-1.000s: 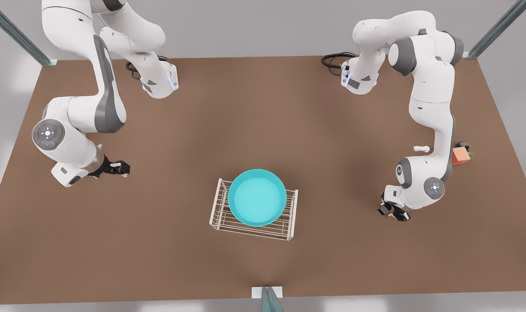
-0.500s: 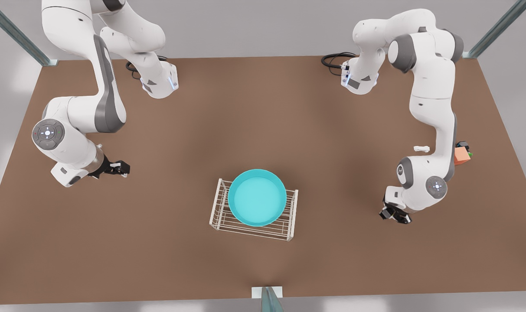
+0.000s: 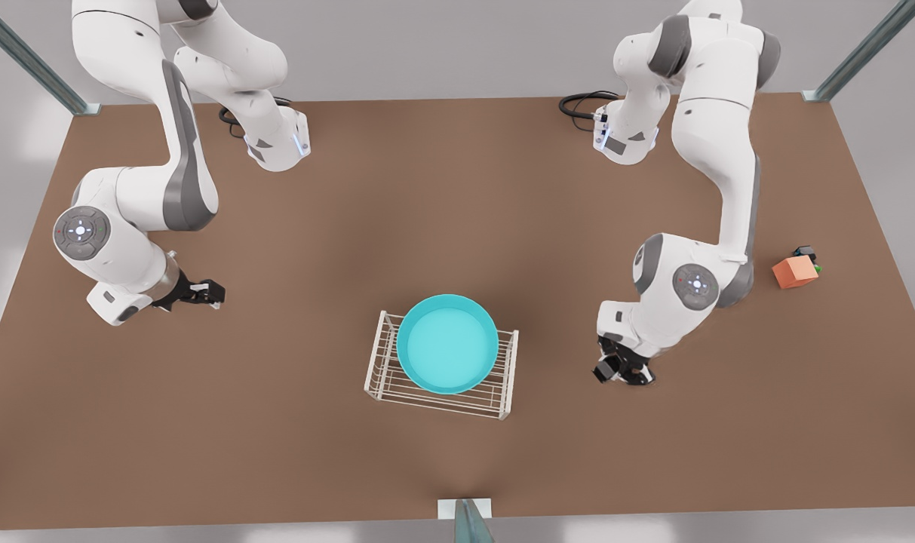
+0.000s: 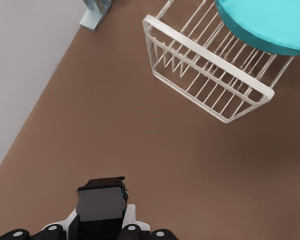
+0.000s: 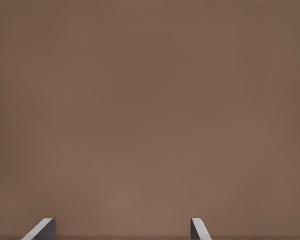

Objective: Place the plate on the shelf with right arm and place the red button switch in the plate with left arm

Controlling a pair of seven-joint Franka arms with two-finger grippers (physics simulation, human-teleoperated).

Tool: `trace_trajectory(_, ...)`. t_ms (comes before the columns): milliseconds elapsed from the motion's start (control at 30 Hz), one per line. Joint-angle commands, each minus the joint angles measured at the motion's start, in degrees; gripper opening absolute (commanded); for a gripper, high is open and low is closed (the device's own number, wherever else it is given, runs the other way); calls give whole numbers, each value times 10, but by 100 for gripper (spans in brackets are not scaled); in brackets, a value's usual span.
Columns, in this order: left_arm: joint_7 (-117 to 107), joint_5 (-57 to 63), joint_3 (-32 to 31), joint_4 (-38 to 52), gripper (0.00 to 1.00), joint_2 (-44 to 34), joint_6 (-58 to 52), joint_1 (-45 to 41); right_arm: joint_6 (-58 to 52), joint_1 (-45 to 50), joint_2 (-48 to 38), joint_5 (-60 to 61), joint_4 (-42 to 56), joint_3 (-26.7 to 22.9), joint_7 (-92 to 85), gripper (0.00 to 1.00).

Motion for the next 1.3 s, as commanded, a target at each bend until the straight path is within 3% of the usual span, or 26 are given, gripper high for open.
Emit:
trace_trajectory(0,-401,21,0,14,49,-8,-107,-32,0,0,-1,1,0,0,-3,100)
trace_trajectory(167,-682,60,0,59,49,-1,-135,-177,0,0,-1,1,0,0,-3,100)
trace_trajectory(267,-806,60,0,131,49,58,-134,-243,0,0,-1,1,0,0,-3,100)
trace_trajectory(500,-826,56,7,144,49,119,7,-239,0,0,-1,1,1,0,-4,100)
trace_trajectory(533,-825,56,7,154,100,118,7,-238,0,0,-1,1,1,0,-4,100)
trace_trajectory(733,-823,56,8,173,100,123,0,-236,0,0,-1,1,1,0,-4,100)
trace_trajectory(800,-718,54,4,218,100,115,-107,-202,0,0,-1,1,1,0,-4,100)
trace_trajectory(867,-577,60,8,225,100,51,-247,-153,0,0,-1,1,2,-1,-5,100)
trace_trajectory(933,-484,125,28,224,100,19,-389,-107,-1,0,-1,1,7,-3,-5,100)
trace_trajectory(1033,-482,119,34,224,100,-9,-438,-34,-1,-1,-1,1,8,-4,-5,100)
trace_trajectory(1067,-479,115,35,223,100,-12,-438,-7,-1,-1,-1,1,8,-3,-5,100)
trace_trajectory(1100,-425,-17,34,217,100,-24,-438,94,-1,-1,-1,1,8,-4,-5,100)
trace_trajectory(1133,-425,-66,33,183,100,-49,-455,138,-1,-1,-1,1,8,-4,-5,100)
trace_trajectory(1167,-427,0,28,-73,100,-207,-259,123,-1,-2,-1,1,8,-4,-5,100)
trace_trajectory(1200,-426,31,26,-131,100,-250,-176,121,-1,-2,-1,1,8,-4,-5,100)
trace_trajectory(1233,-428,42,26,-53,100,-207,-236,120,-1,-2,-1,1,8,-4,-4,100)
trace_trajectory(1267,-435,35,26,-44,100,-194,-240,118,-2,-2,-1,1,8,-4,-4,100)
